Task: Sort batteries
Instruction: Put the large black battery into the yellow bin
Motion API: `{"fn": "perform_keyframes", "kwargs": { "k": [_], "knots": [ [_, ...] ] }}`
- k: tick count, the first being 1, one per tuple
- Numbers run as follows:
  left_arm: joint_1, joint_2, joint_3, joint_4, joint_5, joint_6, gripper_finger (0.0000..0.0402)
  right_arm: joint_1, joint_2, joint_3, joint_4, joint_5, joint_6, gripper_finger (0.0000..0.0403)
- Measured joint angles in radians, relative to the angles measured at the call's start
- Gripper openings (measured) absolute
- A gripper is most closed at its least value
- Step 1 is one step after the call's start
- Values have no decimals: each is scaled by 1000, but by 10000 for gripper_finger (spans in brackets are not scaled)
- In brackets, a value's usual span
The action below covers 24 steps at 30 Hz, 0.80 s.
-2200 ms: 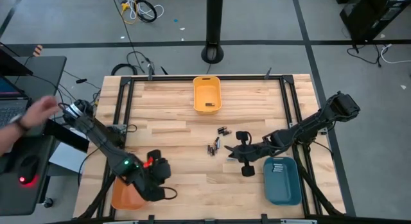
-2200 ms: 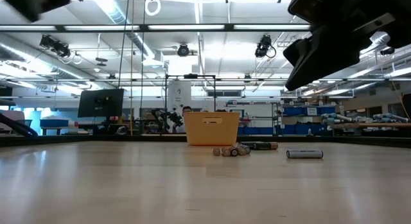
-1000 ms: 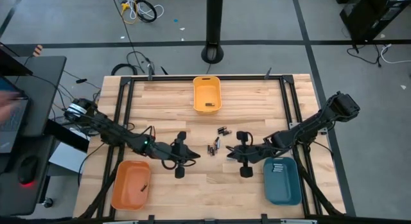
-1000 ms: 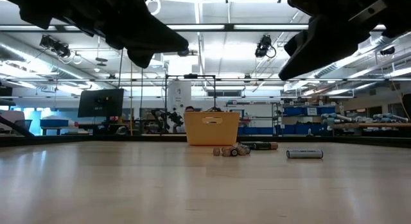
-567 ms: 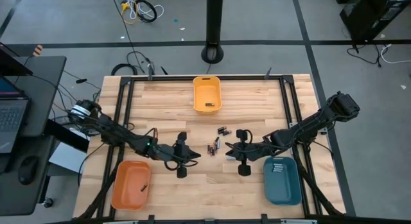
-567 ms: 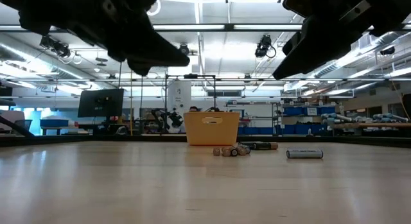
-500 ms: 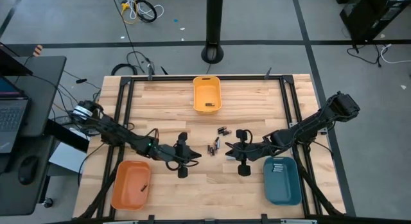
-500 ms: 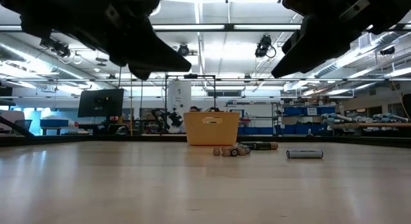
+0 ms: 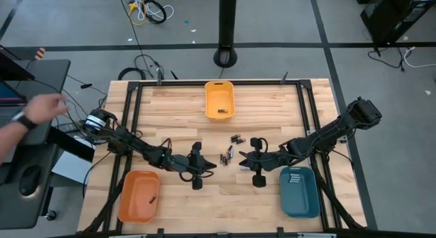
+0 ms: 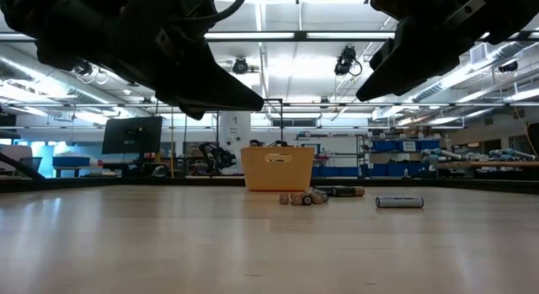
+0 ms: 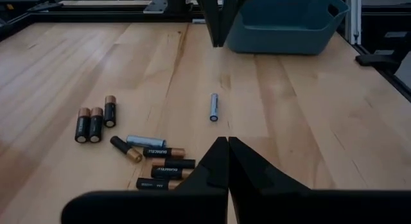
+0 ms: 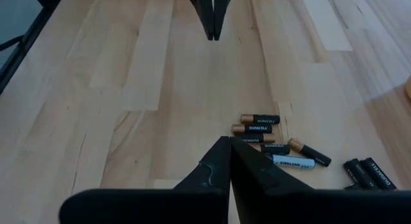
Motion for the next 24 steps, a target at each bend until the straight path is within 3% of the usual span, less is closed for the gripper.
{"fn": "perform_keyframes", "kwargs": {
  "k": [24],
  "knots": [
    [0, 0, 0, 1, 2, 0, 6, 0, 0, 0, 0, 0, 1, 23]
  ]
}}
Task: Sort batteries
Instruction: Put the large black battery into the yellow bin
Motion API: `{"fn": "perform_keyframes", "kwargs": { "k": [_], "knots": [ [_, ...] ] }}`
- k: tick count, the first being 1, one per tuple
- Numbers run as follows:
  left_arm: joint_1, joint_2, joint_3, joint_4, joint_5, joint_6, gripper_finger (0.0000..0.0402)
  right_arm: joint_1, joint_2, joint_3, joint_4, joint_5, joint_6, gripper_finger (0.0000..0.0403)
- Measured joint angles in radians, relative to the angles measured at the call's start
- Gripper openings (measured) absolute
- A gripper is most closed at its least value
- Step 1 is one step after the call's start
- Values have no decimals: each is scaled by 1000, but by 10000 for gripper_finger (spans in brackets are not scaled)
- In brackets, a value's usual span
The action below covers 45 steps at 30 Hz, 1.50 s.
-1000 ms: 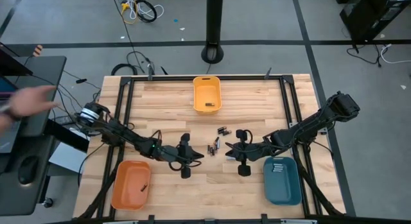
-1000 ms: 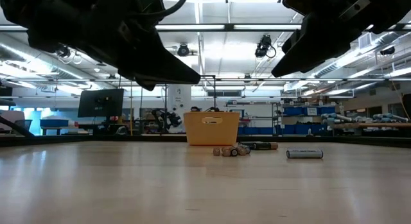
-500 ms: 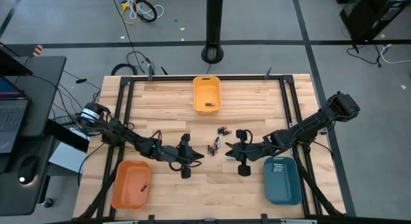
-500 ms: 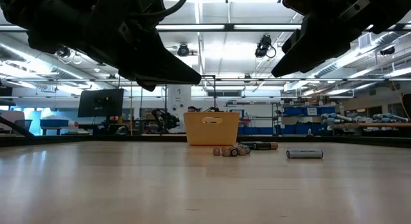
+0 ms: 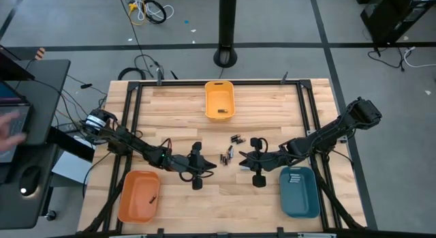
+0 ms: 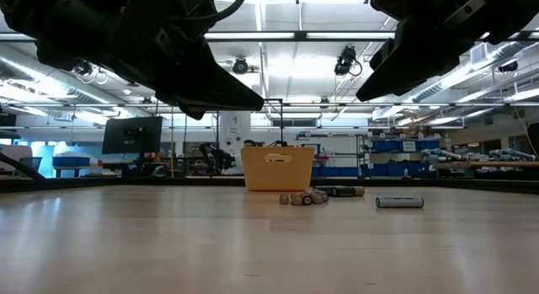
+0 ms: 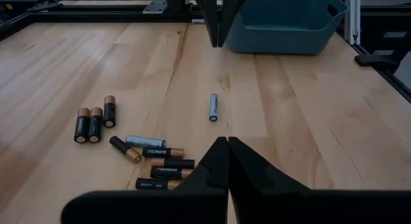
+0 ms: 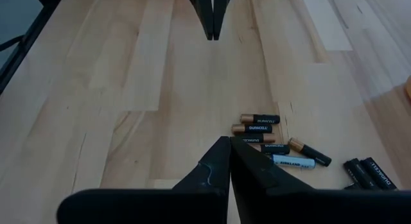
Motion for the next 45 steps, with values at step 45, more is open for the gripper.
{"fn": "perform_keyframes", "kwargs": {
  "k": [45],
  "knots": [
    [0, 0, 0, 11, 0, 0, 6, -13, 1, 0, 19, 0, 2, 19]
  ]
}}
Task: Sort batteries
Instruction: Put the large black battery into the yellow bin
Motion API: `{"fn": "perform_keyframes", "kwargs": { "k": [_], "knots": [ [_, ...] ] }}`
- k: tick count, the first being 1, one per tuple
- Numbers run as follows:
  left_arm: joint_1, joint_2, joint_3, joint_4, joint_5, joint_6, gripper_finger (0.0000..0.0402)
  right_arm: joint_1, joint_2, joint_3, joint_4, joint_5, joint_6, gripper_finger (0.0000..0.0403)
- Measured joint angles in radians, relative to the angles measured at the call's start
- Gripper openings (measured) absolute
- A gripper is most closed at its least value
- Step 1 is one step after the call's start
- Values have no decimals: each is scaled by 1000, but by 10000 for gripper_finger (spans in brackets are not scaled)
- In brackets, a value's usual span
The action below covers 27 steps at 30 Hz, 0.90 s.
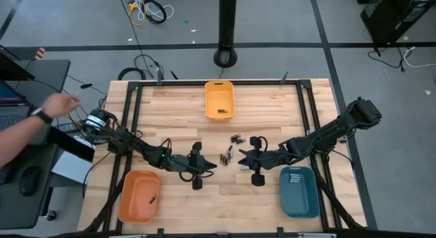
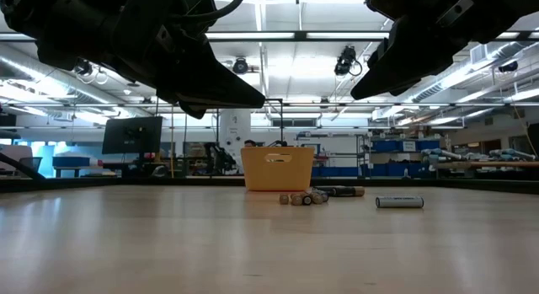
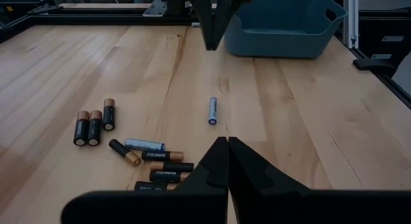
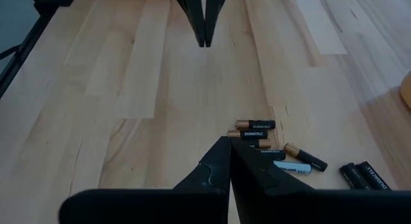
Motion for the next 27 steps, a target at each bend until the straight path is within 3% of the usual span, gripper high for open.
{"fn": "perform_keyframes", "kwargs": {
  "k": [12, 27],
  "knots": [
    [0, 0, 0, 0, 0, 0, 6, -5, 0, 0, 0, -1, 5, 22],
    [15, 0, 0, 0, 0, -12, 6, -114, 0, 0, -84, 0, 68, 54]
  ]
}}
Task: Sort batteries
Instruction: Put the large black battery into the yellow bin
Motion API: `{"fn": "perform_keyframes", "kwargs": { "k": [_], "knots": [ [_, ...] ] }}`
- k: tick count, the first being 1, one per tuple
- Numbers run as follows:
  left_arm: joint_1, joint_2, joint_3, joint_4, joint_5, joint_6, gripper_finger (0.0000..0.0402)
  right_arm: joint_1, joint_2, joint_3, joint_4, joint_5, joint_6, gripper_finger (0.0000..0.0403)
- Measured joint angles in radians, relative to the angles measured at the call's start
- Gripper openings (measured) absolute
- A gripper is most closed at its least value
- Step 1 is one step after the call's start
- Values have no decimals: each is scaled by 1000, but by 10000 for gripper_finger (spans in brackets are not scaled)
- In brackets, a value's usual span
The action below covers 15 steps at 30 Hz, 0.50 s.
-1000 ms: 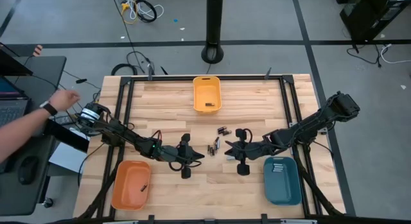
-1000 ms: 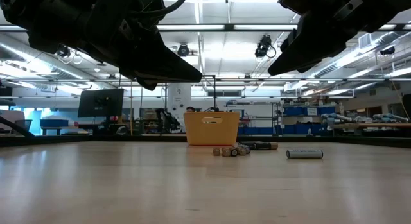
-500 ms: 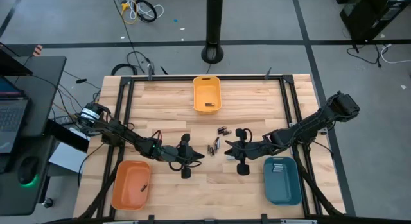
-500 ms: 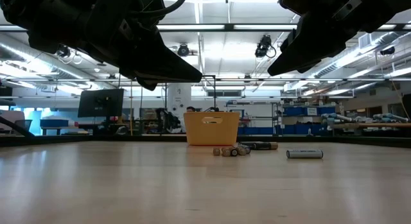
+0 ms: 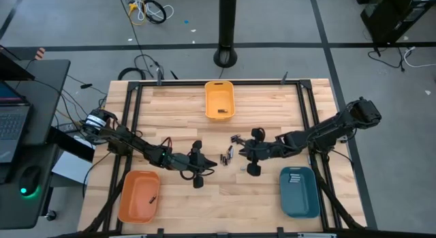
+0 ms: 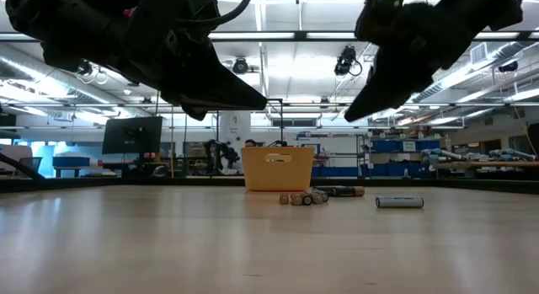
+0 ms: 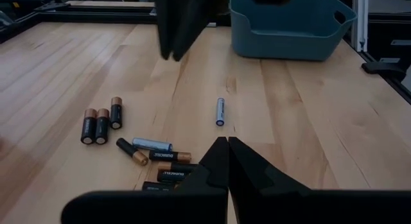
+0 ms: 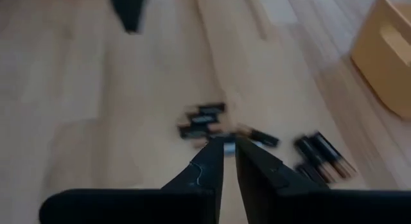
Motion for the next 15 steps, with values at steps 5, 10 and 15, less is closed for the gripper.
{"fn": "perform_keyframes", "kwargs": {
  "k": [5, 10, 15],
  "knots": [
    [0, 0, 0, -5, 0, -1, 6, -55, 0, 0, -79, 22, 3, 71],
    [6, 0, 0, -5, 0, -6, 6, -120, 5, 0, -100, 24, -1, 88],
    [6, 0, 0, -6, -5, -9, 6, -173, 56, 0, -102, 21, -23, 103]
  ]
}}
